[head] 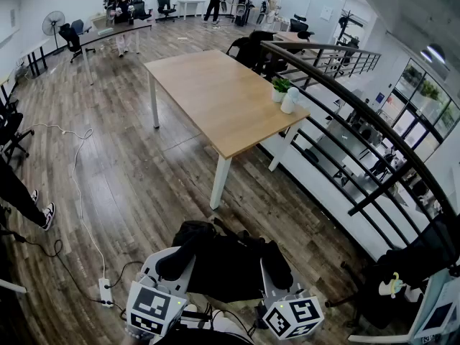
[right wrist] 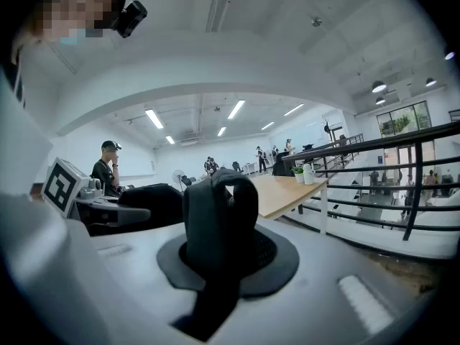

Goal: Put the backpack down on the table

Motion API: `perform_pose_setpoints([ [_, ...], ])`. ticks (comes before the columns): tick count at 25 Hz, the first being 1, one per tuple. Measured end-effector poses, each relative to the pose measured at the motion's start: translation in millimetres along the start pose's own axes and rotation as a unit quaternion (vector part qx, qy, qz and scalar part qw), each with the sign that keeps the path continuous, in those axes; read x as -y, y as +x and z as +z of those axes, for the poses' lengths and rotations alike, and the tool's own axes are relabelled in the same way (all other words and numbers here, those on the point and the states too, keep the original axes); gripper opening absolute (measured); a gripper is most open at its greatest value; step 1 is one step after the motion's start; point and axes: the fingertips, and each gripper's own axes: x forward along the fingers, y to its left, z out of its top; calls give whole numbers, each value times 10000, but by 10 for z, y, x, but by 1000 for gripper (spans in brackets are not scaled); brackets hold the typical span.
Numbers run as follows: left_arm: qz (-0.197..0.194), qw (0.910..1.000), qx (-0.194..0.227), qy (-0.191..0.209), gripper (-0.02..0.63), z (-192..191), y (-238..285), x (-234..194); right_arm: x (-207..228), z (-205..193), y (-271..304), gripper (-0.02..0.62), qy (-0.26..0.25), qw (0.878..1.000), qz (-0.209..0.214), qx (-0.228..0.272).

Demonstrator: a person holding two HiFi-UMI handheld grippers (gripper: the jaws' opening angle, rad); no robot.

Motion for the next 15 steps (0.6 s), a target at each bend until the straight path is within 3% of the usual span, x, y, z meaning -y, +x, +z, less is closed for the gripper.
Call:
perform_pose_setpoints([
  [15,-7,10000,58,45,58,3,-40,-44,-61,-11,10,54,14,10000,-18,65],
])
